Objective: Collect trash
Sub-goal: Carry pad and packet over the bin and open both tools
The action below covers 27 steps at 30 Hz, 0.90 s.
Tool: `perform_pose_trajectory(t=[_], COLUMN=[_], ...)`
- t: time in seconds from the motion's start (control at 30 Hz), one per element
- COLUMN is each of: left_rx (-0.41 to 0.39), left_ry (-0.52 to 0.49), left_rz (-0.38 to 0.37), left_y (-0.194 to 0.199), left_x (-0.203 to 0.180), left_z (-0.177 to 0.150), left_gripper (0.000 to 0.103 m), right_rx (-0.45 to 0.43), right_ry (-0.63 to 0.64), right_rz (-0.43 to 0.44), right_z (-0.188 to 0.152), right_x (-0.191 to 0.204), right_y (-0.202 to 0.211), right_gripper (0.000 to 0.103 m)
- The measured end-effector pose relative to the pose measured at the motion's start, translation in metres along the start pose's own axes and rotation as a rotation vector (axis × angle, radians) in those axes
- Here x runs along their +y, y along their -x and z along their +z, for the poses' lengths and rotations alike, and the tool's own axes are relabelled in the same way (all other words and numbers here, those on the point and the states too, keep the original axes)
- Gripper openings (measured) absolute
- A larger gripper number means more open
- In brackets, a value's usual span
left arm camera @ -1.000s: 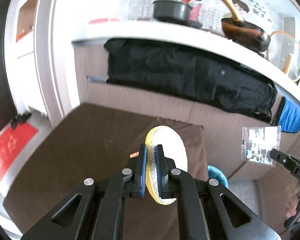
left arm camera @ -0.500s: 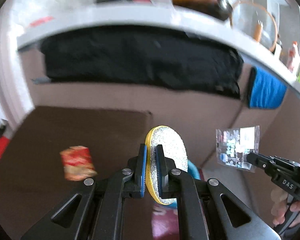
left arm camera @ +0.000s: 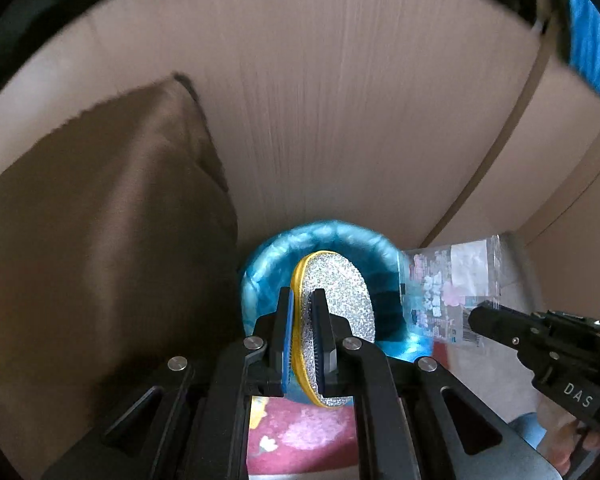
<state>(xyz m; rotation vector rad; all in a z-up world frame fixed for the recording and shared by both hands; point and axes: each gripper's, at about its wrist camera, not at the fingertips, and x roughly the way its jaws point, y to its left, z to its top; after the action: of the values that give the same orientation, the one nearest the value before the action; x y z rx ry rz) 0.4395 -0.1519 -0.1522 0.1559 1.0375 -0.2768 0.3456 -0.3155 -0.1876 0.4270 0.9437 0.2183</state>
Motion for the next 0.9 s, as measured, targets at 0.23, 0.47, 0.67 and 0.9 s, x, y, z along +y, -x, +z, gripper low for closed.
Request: perform_pose_trajectory(t=[0.23,0.47,0.67,0.9], left_rx=[0.120,0.135,0.131,-0.032], left_ry=[0.056,0.101,0.132,0.125], left_rz=[-0.027,-0.004,-0.065,-0.162], left_y=[-0.052,-0.057,-0.046,0.064], left_x=[0.002,0.009,0.011,0.011], left_z=[0.007,0.008,0.010,-0.014], left_gripper=[0.012,0.054,0.054,0.054], right_rx=[0.088,0.130,0.114,0.026], right_ry=[-0.029,-0.091,-0.100,-0.049], right_rz=[-0.032,-0.032,-0.063,-0.104], right_z=[0.010,0.001,-0.015,-0.034], right_x=[-0.022,-0.033,-0.027,0.005], right_y=[-0.060,-0.074,-0.056,0.000], right_gripper=[0.012,0.025,0.025,0.025])
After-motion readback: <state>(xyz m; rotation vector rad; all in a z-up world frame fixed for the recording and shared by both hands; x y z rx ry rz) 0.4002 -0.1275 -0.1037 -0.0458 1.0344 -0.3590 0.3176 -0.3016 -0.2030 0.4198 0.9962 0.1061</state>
